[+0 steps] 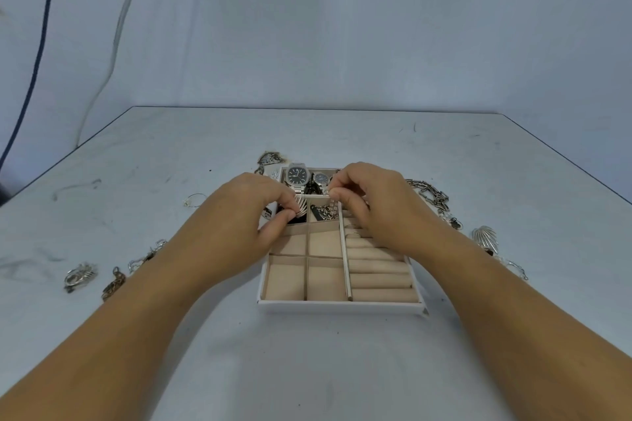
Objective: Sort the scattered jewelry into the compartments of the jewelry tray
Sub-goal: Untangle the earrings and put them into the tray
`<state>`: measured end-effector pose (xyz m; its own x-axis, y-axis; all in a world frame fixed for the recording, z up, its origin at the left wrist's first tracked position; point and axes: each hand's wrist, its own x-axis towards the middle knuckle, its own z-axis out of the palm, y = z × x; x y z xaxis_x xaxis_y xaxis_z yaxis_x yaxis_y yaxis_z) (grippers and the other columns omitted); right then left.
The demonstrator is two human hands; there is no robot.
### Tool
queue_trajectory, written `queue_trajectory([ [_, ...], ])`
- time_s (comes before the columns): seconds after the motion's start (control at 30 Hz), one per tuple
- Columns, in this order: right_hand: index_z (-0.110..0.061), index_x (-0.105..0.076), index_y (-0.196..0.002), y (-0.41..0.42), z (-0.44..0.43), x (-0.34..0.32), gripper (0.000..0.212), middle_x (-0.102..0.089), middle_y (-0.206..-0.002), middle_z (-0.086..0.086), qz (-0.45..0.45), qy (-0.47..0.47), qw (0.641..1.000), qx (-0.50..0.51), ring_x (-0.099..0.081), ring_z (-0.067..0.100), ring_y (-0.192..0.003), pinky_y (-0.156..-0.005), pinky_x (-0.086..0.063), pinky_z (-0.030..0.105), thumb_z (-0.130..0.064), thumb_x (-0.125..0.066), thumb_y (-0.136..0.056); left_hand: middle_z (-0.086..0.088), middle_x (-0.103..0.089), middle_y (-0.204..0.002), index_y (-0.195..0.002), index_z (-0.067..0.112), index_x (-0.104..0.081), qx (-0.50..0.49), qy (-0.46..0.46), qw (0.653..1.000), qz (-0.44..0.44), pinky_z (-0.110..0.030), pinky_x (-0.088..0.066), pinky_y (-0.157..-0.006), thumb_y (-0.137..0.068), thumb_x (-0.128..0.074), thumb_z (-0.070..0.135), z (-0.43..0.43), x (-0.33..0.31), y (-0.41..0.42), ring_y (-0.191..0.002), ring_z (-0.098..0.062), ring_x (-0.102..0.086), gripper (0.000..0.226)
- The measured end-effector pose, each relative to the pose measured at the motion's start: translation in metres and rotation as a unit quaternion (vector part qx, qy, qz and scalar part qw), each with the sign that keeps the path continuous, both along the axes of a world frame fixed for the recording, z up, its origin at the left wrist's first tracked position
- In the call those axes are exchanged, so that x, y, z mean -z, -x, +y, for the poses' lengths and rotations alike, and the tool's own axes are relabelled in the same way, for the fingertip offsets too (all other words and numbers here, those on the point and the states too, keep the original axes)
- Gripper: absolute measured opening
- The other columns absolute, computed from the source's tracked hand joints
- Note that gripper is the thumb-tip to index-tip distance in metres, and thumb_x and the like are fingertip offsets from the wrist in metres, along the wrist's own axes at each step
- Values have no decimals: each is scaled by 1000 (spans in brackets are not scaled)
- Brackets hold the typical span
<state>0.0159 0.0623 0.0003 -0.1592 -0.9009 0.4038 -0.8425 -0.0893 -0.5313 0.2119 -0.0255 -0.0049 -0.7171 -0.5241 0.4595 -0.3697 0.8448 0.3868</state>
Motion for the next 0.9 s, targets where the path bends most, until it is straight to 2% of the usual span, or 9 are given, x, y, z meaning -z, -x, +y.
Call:
queue_trajectory([
  [0.07,-20,-63,-90,1,2,0,7,-61,-79,-8,-11,-1,1000,2,-54,2,-71,-62,-38,7,-21,-56,-92,28,-61,-95,-91,31,-70,1,2,1000,2,-12,-39,-85,-86,-64,21,-3,2,0,-98,2,-52,12],
  [0.17,-21,-62,-91,4,4,-1,6,-61,-82,-9,-20,6,1000,7,-54,4,-75,-66,-39,9,-21,-56,-92,23,-65,-96,-91,30,-70,-1,-3,1000,15,-16,-42,-85,-86,-64,21,-6,4,6,-97,0,-55,12],
  [0.27,-20,-63,-91,6,5,-1,6,-62,-84,-7,-27,16,999,15,-55,5,-76,-68,-41,13,-21,-57,-91,17,-67,-96,-91,27,-71,6,-15,1000,21,-24,-45,-86,-86,-65,20,-7,4,19,-97,-5,-56,11],
  [0.4,-19,-64,-92,9,5,0,6,-58,-81,-13,-16,17,1000,18,-53,2,-75,-68,-39,9,-21,-58,-90,15,-68,-95,-92,27,-72,33,-10,999,5,-34,-48,-86,-85,-63,26,-9,7,36,-98,-8,-57,11],
  [0.5,-19,-64,-91,11,5,0,5,-56,-80,-16,-13,23,999,18,-53,1,-75,-68,-38,8,-20,-59,-90,14,-70,-95,-90,26,-74,45,-1,999,-5,-32,-48,-88,-85,-67,25,-9,9,43,-97,-6,-57,8],
  [0.67,-17,-64,-92,10,5,-1,6,-59,-82,-9,1,16,1000,17,-52,6,-75,-68,-37,9,-19,-58,-90,19,-69,-97,-94,28,-74,63,-3,998,-15,-26,-43,-95,-85,-65,30,-12,10,40,-104,-2,-55,13],
  [0.83,-16,-64,-92,10,6,-1,8,-61,-84,-6,-4,16,1000,15,-54,9,-78,-69,-38,11,-20,-58,-91,27,-55,-114,-123,30,-60,42,-22,999,0,-4,-30,-96,-81,-60,47,-11,8,25,-111,9,-45,45],
  [0.9,-15,-64,-92,10,5,-1,8,-61,-84,-5,-1,18,1000,12,-53,9,-77,-69,-38,10,-20,-58,-90,25,-52,-127,-129,33,-55,30,-33,999,-12,-12,-31,-103,-79,-59,56,-14,12,14,-121,9,-42,55],
])
